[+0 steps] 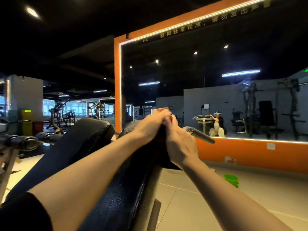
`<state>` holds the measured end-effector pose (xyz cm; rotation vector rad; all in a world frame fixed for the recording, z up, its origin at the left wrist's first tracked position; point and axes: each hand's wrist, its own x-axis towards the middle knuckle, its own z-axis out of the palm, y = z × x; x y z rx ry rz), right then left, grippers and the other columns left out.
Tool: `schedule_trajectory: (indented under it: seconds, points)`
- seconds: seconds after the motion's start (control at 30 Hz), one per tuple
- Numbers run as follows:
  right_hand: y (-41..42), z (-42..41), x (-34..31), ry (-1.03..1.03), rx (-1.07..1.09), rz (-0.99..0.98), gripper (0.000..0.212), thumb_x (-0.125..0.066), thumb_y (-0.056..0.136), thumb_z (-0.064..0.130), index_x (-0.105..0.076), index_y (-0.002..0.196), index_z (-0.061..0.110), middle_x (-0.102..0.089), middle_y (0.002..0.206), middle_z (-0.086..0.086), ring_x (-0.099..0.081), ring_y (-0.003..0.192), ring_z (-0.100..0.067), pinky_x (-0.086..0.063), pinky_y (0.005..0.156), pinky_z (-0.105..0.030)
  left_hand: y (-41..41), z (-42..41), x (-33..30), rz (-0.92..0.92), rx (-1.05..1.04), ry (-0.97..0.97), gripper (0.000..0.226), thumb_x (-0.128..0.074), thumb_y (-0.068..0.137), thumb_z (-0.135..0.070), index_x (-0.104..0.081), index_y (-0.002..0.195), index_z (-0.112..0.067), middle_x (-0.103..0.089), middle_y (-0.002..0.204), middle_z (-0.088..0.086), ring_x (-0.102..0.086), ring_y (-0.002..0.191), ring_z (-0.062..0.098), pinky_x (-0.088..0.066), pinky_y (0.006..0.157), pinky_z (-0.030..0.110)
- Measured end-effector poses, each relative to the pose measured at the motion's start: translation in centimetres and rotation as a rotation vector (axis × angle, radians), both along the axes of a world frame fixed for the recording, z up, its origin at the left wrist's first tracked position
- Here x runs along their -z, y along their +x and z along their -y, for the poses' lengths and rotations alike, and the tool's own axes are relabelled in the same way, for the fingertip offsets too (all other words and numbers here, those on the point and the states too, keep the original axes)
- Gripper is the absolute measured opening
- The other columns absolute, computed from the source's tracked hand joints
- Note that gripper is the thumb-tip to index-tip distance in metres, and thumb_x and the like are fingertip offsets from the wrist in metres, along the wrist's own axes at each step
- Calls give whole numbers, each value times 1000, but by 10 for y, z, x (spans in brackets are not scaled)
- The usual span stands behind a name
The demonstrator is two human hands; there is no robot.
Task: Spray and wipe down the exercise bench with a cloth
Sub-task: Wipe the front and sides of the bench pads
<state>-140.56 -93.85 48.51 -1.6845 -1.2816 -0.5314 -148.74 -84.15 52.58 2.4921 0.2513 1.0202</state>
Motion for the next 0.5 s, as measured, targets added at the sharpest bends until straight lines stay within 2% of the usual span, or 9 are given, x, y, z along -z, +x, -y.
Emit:
schedule_trajectory:
  seconds: [0.07,0.1,0.13,0.2,0.23,0.3,0.4,0.47,0.5]
  points:
    - [2,-2,2,63,-19,-8,80,2,88,61,-35,141,13,-58,83,3,-62,87,-23,-47,73,-39,10,7,3,31,85,19,41,-29,106,-21,-43,143,-10,-41,148,1,-27,143,17,-17,119,35]
    - [0,-3,3,46,1,20,85,4,86,62,-28,147,11,-58,83,3,-59,83,-20,-45,71,-36,12,4,4,48,79,-1,41,-27,106,-17,-39,145,-10,-35,153,1,-23,145,16,-15,120,34]
    - [-1,-3,4,17,27,41,88,6,86,63,-21,151,10,-60,88,0,-56,81,-17,-42,69,-33,9,-1,4,43,80,0,41,-29,106,-17,-37,146,-11,-34,154,2,-24,145,16,-16,120,34]
    - [-2,-2,5,-15,88,77,87,8,89,65,-9,154,10,-64,108,-9,-53,85,-19,-35,68,-31,-2,-20,8,64,88,-3,39,-40,102,-27,-45,141,-19,-45,146,2,-39,137,16,-28,116,31]
    - [-4,-2,6,-23,105,100,86,8,90,64,-7,154,10,-63,112,-11,-54,88,-21,-33,67,-31,-10,-29,11,100,81,-42,38,-48,97,-33,-51,133,-23,-53,138,1,-47,129,16,-34,111,30]
    - [-6,0,5,-38,110,109,84,8,91,63,-7,154,9,-60,101,-6,-53,85,-20,-29,60,-31,-23,-52,15,130,13,-100,34,-58,92,-28,-58,126,-22,-61,126,3,-56,119,18,-41,106,31]
    - [-6,0,6,-22,94,112,93,13,83,65,-8,154,10,-50,86,3,-49,78,-16,-30,59,-31,-41,-75,8,152,-69,-245,23,-56,95,-17,-66,115,-17,-67,115,4,-60,113,23,-44,104,36]
    - [-5,-1,7,-23,83,103,98,16,79,68,-10,154,10,-58,94,-3,-48,80,-15,-31,64,-32,-43,-74,4,200,-48,-350,25,-45,100,-13,-65,116,-12,-64,122,3,-54,120,20,-41,105,28]
    - [-4,-1,7,-25,78,99,97,15,80,67,-10,154,10,-62,98,-6,-49,80,-15,-31,64,-32,-40,-68,4,197,-28,-353,30,-42,102,-17,-59,126,-9,-56,135,4,-46,130,19,-34,110,28]
